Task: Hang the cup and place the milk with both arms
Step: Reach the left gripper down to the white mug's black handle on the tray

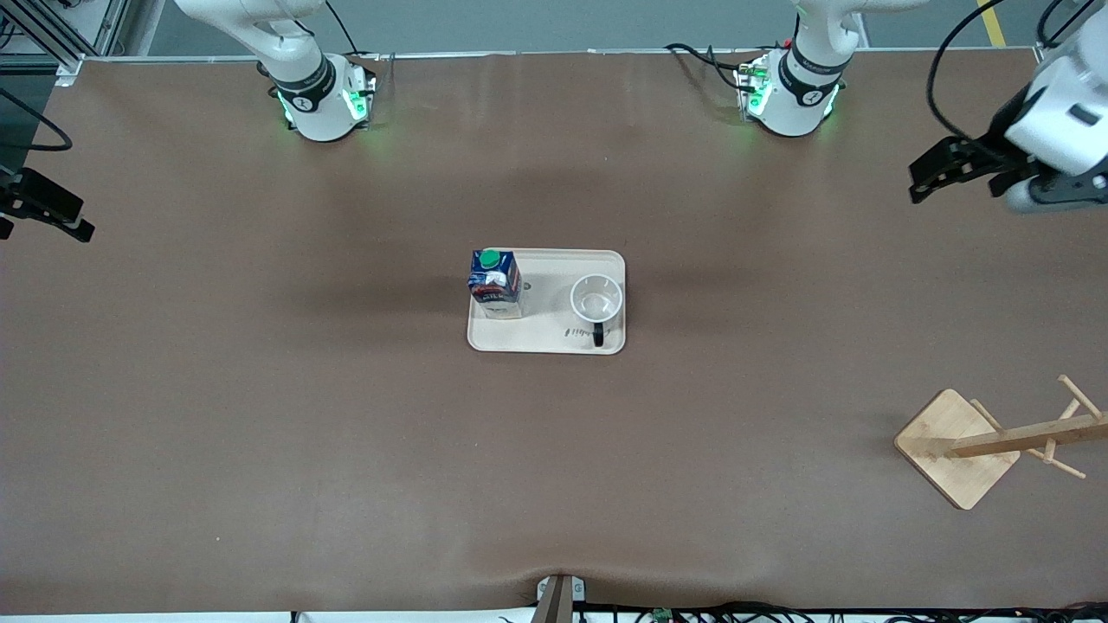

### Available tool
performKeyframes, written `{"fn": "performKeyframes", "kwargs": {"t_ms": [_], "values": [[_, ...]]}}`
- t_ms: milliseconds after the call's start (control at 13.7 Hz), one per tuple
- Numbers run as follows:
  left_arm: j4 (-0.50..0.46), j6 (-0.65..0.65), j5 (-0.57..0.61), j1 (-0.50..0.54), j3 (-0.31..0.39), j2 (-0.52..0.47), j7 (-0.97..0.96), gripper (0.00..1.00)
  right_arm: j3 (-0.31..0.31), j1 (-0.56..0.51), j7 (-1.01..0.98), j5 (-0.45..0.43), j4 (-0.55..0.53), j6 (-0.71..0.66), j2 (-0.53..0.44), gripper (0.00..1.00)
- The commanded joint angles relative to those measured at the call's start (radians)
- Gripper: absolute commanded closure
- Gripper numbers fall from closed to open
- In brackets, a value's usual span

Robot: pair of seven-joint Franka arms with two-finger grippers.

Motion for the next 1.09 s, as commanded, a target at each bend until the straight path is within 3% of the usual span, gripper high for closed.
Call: {"fn": "performKeyframes", "kwargs": {"t_ms": [0,292,583,802,1021], "values": [[0.006,0.017,0.014,-0.008,-0.067,0.051,-0.050,0.00,-0.001,0.004,0.004,0.001,0.011,0.000,0.009,0.00],[-0.078,0.143,0.018,-0.009,-0.223,0.123,-0.237,0.00,-0.001,0.003,0.004,0.002,0.011,0.000,0.011,0.00],[-0.208,0.360,0.018,-0.015,-0.309,0.176,-0.342,0.00,-0.001,0.003,0.004,0.002,0.011,0.000,0.011,0.00],[-0.273,0.494,0.059,-0.096,-0.322,0.231,-0.512,0.00,0.001,0.010,0.004,0.001,0.008,0.000,0.013,0.00],[-0.267,0.577,0.205,-0.202,-0.322,0.356,-0.754,0.00,0.001,0.009,0.001,0.001,0.008,0.000,0.017,0.00]]}}
